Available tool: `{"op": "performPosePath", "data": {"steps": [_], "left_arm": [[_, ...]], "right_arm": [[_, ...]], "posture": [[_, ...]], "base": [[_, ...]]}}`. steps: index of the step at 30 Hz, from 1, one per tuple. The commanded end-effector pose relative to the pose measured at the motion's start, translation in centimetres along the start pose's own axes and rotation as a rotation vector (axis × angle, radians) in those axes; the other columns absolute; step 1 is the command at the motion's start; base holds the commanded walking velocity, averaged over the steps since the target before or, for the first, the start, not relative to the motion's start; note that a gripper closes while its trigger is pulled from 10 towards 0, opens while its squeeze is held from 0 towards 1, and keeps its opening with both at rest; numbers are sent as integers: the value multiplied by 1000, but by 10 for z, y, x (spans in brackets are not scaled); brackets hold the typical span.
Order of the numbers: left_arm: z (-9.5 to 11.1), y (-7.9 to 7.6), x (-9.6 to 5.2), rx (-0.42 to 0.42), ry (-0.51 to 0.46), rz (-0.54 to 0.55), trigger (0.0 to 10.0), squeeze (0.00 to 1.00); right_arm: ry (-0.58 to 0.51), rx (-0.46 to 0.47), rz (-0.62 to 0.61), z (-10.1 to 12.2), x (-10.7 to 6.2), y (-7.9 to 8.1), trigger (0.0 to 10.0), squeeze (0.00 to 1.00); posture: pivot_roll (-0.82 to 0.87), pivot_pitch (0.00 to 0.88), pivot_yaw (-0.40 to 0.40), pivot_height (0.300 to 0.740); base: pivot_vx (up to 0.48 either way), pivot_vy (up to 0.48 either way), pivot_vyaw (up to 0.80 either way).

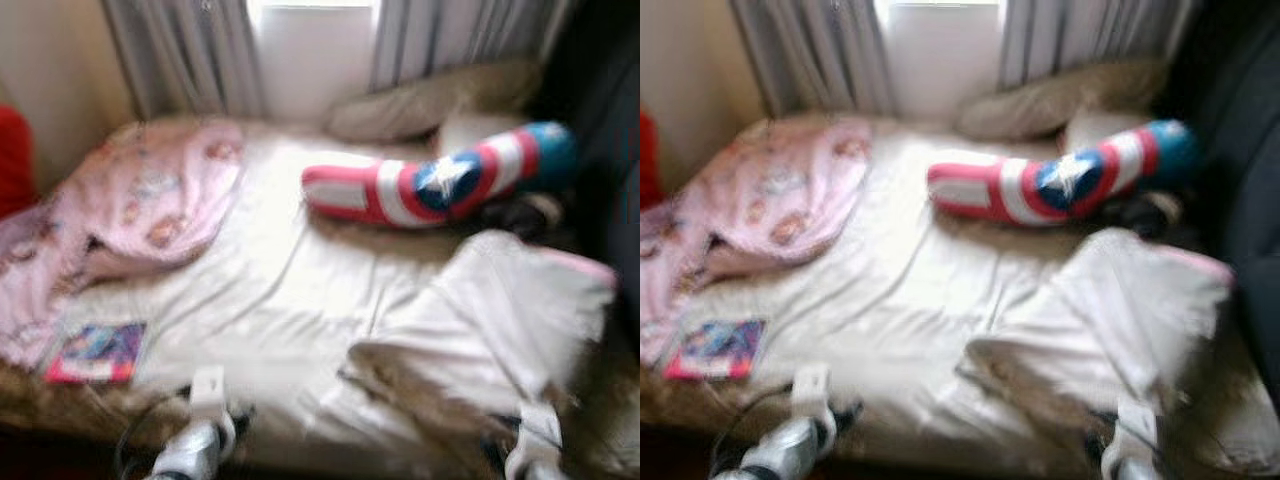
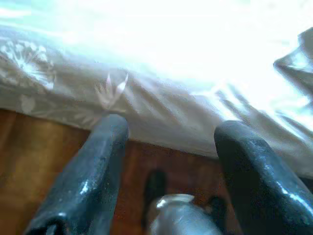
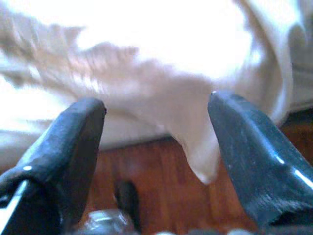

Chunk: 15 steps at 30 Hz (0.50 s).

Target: Clean up the room

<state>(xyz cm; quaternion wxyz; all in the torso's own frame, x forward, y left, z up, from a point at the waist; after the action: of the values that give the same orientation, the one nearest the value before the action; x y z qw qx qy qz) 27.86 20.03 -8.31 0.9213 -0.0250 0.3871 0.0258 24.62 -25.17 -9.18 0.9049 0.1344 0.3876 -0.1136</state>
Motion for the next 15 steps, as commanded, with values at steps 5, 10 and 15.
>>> {"op": "performPosePath", "data": {"steps": [5, 10, 15], "left_arm": [[0, -6, 1, 7, 2, -13, 10000, 0], [1, -5, 1, 6, 1, -13, 10000, 0], [1, -6, 1, 6, 1, -14, 10000, 0]], "right_arm": [[29, 5, -31, -13, -4, -13, 10000, 0], [24, 12, -23, -12, -4, -12, 10000, 0], [23, 16, -16, -12, -4, -11, 10000, 0]], "posture": [[18, 0, 18, 740], [17, 0, 19, 740], [16, 0, 19, 740]], "base": [[0, 0, -305], [0, 0, 0], [0, 0, 0]]}}
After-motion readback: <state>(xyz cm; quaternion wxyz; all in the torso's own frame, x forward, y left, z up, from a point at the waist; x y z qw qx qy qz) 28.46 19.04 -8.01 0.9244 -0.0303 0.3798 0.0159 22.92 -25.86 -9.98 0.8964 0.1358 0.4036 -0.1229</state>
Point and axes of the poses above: a point about 5 cm out from each wrist's last joint towards the gripper, its own x axis pointing out of the wrist towards the gripper, its own z axis along the axis of the wrist's last joint, y = z × x, the point moved 5 cm from there along x, pointing out of the wrist towards the gripper, and after that the axes turned 5 degrees about x, right-handed, at the moved point
